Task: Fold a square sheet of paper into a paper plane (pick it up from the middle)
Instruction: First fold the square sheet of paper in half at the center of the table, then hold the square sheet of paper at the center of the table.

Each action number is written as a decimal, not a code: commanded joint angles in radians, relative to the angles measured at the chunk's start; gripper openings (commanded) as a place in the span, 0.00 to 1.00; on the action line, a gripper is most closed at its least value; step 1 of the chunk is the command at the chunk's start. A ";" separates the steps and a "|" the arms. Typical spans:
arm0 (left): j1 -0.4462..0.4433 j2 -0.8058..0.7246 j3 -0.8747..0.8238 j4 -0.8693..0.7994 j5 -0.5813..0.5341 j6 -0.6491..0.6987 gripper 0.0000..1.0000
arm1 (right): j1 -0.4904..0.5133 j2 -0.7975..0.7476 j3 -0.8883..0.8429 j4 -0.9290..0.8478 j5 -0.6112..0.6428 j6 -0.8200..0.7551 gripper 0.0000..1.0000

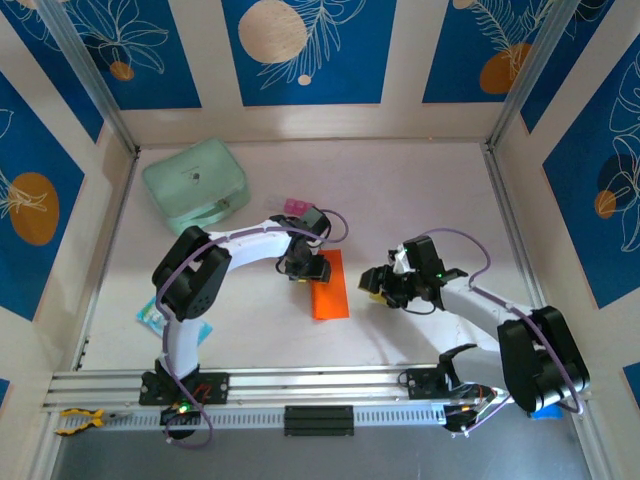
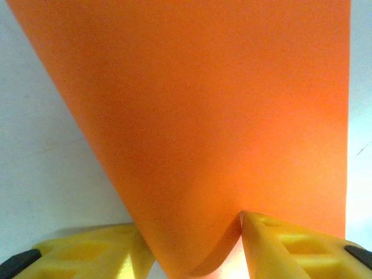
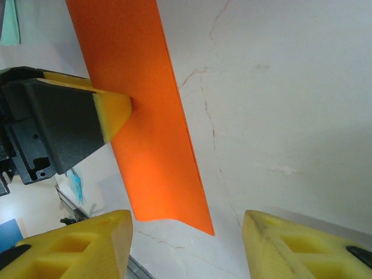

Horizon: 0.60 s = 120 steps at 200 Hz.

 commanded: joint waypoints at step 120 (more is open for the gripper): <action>0.020 0.090 -0.045 -0.017 -0.117 0.023 0.51 | 0.106 0.312 0.195 0.141 -0.024 0.022 0.00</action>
